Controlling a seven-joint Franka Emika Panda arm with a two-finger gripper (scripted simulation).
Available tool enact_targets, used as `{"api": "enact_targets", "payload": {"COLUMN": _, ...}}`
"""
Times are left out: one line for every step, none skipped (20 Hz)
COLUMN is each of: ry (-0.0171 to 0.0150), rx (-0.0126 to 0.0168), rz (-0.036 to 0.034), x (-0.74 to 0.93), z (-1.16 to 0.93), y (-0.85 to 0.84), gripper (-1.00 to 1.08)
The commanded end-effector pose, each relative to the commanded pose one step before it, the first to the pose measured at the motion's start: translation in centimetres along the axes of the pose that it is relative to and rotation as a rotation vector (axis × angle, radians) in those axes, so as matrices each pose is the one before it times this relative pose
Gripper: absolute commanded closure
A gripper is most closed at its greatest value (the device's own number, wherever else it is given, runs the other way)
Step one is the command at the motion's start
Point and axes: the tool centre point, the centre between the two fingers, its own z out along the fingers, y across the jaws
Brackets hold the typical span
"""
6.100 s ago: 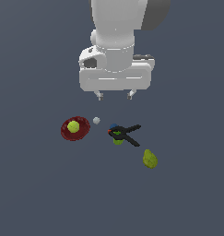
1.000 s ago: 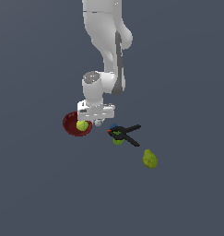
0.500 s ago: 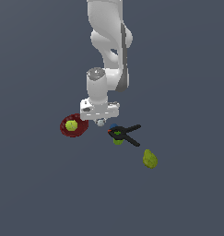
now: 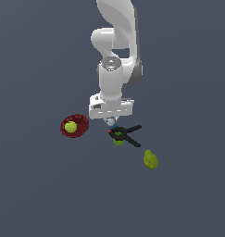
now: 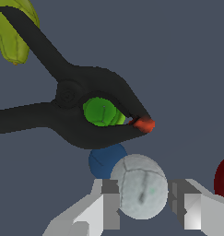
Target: Pick up a designated object from a clutter of objects.
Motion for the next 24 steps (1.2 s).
{"api": "enact_targets", "payload": {"ry": -0.00378, "rx": -0.00035, "rz": 0.00167, "x": 1.317, "z": -1.789, "y": -1.491, "gripper": 1.08}}
{"api": "enact_targets", "payload": {"ry": -0.0013, "rx": 0.00027, "rz": 0.00036, "x": 0.543, "z": -0.708, "y": -0.601, "gripper": 1.08}}
{"api": "enact_targets", "payload": {"ry": -0.00145, "rx": 0.00036, "rz": 0.00039, "x": 0.549, "z": -0.704, "y": -0.602, "gripper": 1.08}}
{"api": "enact_targets", "payload": {"ry": -0.00144, "rx": 0.00041, "rz": 0.00038, "x": 0.554, "z": -0.708, "y": -0.606, "gripper": 1.08}}
{"api": "enact_targets", "payload": {"ry": -0.00143, "rx": 0.00045, "rz": 0.00037, "x": 0.558, "z": -0.712, "y": -0.61, "gripper": 1.08}}
{"api": "enact_targets", "payload": {"ry": -0.00142, "rx": 0.00049, "rz": 0.00036, "x": 0.563, "z": -0.715, "y": -0.614, "gripper": 1.08}}
{"api": "enact_targets", "payload": {"ry": -0.00141, "rx": 0.00052, "rz": 0.00035, "x": 0.568, "z": -0.719, "y": -0.617, "gripper": 1.08}}
{"api": "enact_targets", "payload": {"ry": -0.0014, "rx": 0.00055, "rz": 0.00034, "x": 0.573, "z": -0.723, "y": -0.62, "gripper": 1.08}}
{"api": "enact_targets", "payload": {"ry": -0.00153, "rx": 0.00062, "rz": 0.00037, "x": 0.58, "z": -0.719, "y": -0.62, "gripper": 1.08}}
{"api": "enact_targets", "payload": {"ry": -0.00139, "rx": 0.00059, "rz": 0.00034, "x": 0.576, "z": -0.719, "y": -0.618, "gripper": 1.08}}
{"api": "enact_targets", "payload": {"ry": -0.00138, "rx": 0.0006, "rz": 0.00033, "x": 0.56, "z": -0.693, "y": -0.596, "gripper": 1.08}}
{"api": "enact_targets", "payload": {"ry": -0.00138, "rx": 0.00061, "rz": 0.00033, "x": 0.545, "z": -0.667, "y": -0.575, "gripper": 1.08}}
{"api": "enact_targets", "payload": {"ry": -0.00123, "rx": 0.00055, "rz": 0.0003, "x": 0.528, "z": -0.651, "y": -0.559, "gripper": 1.08}}
{"api": "enact_targets", "payload": {"ry": -0.00137, "rx": 0.00062, "rz": 0.00033, "x": 0.519, "z": -0.621, "y": -0.537, "gripper": 1.08}}
{"api": "enact_targets", "payload": {"ry": -0.00123, "rx": 0.00056, "rz": 0.0003, "x": 0.504, "z": -0.609, "y": -0.524, "gripper": 1.08}}
{"api": "enact_targets", "payload": {"ry": -0.00122, "rx": 0.00056, "rz": 0.0003, "x": 0.493, "z": -0.589, "y": -0.508, "gripper": 1.08}}
{"api": "enact_targets", "payload": {"ry": -0.00106, "rx": 0.00049, "rz": 0.00027, "x": 0.479, "z": -0.58, "y": -0.497, "gripper": 1.08}}
{"api": "enact_targets", "payload": {"ry": -0.00122, "rx": 0.00056, "rz": 0.00031, "x": 0.473, "z": -0.554, "y": -0.479, "gripper": 1.08}}
{"api": "enact_targets", "payload": {"ry": -0.00097, "rx": 0.00044, "rz": 0.00025, "x": 0.458, "z": -0.552, "y": -0.472, "gripper": 1.08}}
{"api": "enact_targets", "payload": {"ry": -0.00122, "rx": 0.00056, "rz": 0.00032, "x": 0.456, "z": -0.522, "y": -0.452, "gripper": 1.08}}
{"api": "enact_targets", "payload": {"ry": -0.00086, "rx": 0.00039, "rz": 0.00023, "x": 0.438, "z": -0.528, "y": -0.449, "gripper": 1.08}}
{"api": "enact_targets", "payload": {"ry": -0.00122, "rx": 0.00056, "rz": 0.00032, "x": 0.44, "z": -0.493, "y": -0.427, "gripper": 1.08}}
{"api": "enact_targets", "payload": {"ry": -0.00087, "rx": 0.00039, "rz": 0.00023, "x": 0.422, "z": -0.5, "y": -0.426, "gripper": 1.08}}
{"api": "enact_targets", "payload": {"ry": -0.00106, "rx": 0.00048, "rz": 0.00028, "x": 0.42, "z": -0.475, "y": -0.409, "gripper": 1.08}}
